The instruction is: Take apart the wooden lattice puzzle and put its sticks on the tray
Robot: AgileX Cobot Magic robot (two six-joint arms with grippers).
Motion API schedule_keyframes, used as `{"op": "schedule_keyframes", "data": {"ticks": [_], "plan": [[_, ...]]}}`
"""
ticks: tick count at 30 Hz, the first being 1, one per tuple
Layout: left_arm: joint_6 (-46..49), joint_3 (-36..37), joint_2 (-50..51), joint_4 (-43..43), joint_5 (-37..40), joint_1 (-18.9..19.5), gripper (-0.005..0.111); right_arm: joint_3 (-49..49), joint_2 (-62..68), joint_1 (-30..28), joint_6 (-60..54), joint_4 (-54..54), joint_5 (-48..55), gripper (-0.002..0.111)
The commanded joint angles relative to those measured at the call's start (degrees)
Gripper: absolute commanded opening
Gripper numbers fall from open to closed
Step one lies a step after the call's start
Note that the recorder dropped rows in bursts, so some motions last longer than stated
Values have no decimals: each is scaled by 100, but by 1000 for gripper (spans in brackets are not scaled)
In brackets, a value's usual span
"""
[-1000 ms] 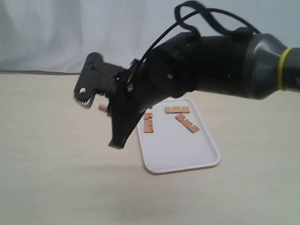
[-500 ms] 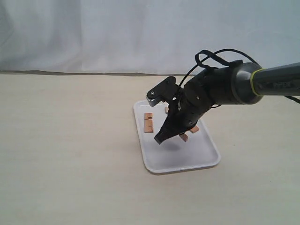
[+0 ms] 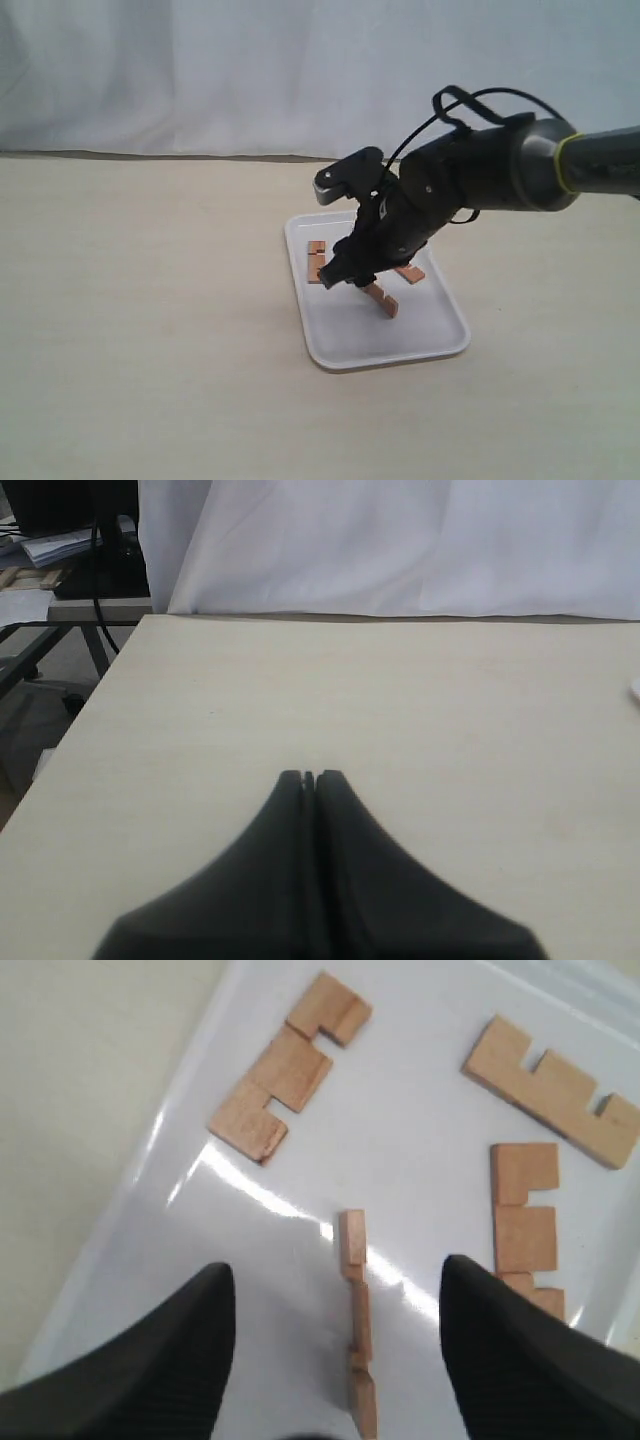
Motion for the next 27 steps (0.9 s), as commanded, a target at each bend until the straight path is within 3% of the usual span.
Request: {"op": "schedule_keyframes", "data": {"ticks": [1,2,4,5,6,11,17,27], "plan": [[0,10,-13,-15,-75,-5,0,-4,-892,-30,-628,391,738,56],[0,10,-13,-15,-75,-5,0,-4,-985,-75,-628,391,848,52],[0,10,-13,-15,-75,-5,0,-4,-1179,-218,-588,417,1126,35],[0,10,-13,-15,-75,-5,0,-4,-1253,-324,-576,460,1285,24],[0,10,-13,-15,-75,-5,0,38,-1377,-586,-563,603,1557,4],[0,10,-13,-15,-75,-5,0,852,-1949,-1645,-547,1177,1529,5],[0,10,-13,-15,-75,-5,0,1956,-3279,-2455,-418,1203,997,5],[0,10,-13,-15,-75,-5,0,4233,-6717,-2667,-93,1179,-862,5]]}}
